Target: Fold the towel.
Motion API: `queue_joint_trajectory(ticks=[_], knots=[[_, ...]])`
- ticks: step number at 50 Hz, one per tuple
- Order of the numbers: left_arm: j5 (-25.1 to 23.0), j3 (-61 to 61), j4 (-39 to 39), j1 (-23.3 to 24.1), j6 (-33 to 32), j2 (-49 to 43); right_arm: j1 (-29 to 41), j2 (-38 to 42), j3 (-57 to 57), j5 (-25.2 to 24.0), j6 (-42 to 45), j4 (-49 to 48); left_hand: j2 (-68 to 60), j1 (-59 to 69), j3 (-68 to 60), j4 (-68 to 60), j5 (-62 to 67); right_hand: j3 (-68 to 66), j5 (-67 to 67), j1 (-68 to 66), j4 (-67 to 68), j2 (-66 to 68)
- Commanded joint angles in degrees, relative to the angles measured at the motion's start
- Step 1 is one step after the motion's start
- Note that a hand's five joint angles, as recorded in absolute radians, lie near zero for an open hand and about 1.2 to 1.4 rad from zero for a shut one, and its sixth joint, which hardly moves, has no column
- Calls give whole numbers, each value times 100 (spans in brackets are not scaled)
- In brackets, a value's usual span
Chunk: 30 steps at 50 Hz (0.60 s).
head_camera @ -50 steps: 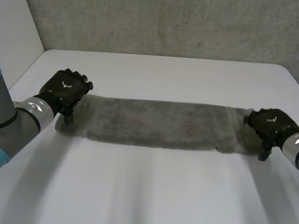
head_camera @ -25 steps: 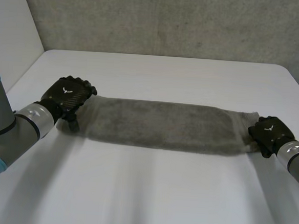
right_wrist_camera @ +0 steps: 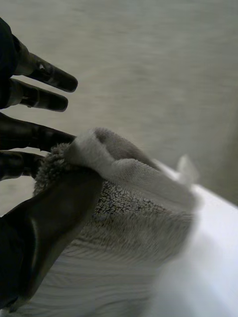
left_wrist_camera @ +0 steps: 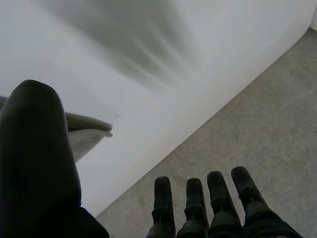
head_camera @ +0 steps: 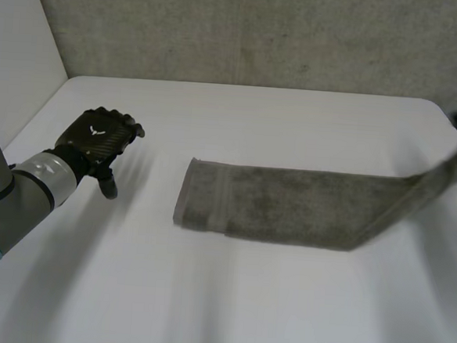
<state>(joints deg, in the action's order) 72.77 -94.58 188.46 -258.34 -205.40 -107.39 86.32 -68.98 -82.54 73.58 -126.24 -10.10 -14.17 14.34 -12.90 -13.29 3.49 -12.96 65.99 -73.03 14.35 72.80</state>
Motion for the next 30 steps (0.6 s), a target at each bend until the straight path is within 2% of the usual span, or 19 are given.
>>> queue_joint_trajectory(ticks=[1,2,3,5,8,10,15,20,21,22,23,24,25,30], knots=[[9,1,7,3,9,60,2033,68,378,130,-58,-18,194,-210,290,329,-126,296,401,-697,-435,720],[9,1,7,3,9,69,2499,217,457,182,-67,-44,194,-210,290,329,-126,296,401,-697,-435,720],[9,1,7,3,9,69,2503,218,458,183,-67,-45,194,-210,290,329,-126,296,401,-697,-435,720],[27,1,7,3,9,87,3282,655,616,235,-58,-185,194,-210,290,329,-126,296,401,-697,-435,720],[27,1,7,3,9,87,3620,886,687,244,-49,-291,194,-210,290,329,-126,296,401,-697,-435,720],[36,-16,7,-6,9,122,4083,1428,818,262,-41,-544,210,-227,290,329,-142,296,401,-697,-435,720],[36,-25,7,12,9,122,4489,2062,985,192,-32,-879,210,-227,290,329,-142,296,401,-697,-435,720],[36,10,24,56,9,122,4692,2257,977,192,-49,-1134,210,-227,290,329,-142,296,401,-697,-435,720],[36,53,24,73,17,122,4692,2248,968,235,-84,-1213,210,-227,290,329,-142,296,-676,380,-435,-357],[36,54,24,73,17,122,4692,2248,968,236,-84,-1214,210,-227,290,329,-142,296,-687,391,-435,-368],[36,80,33,91,17,122,4692,2214,968,288,-102,-1275,227,-244,290,329,-159,296,-4250,3955,-435,-3932],[36,80,33,91,17,122,4692,2213,968,288,-102,-1275,227,-244,290,329,-159,296,-4286,3990,-435,-3967],[44,124,59,117,17,113,4675,2152,916,297,-137,-1284,227,-244,290,329,-159,296,-6599,6303,-435,-6280],[62,379,112,407,88,113,4411,1616,616,438,-471,-1302,244,-261,290,329,-176,296,-6599,6303,-435,-6280]])
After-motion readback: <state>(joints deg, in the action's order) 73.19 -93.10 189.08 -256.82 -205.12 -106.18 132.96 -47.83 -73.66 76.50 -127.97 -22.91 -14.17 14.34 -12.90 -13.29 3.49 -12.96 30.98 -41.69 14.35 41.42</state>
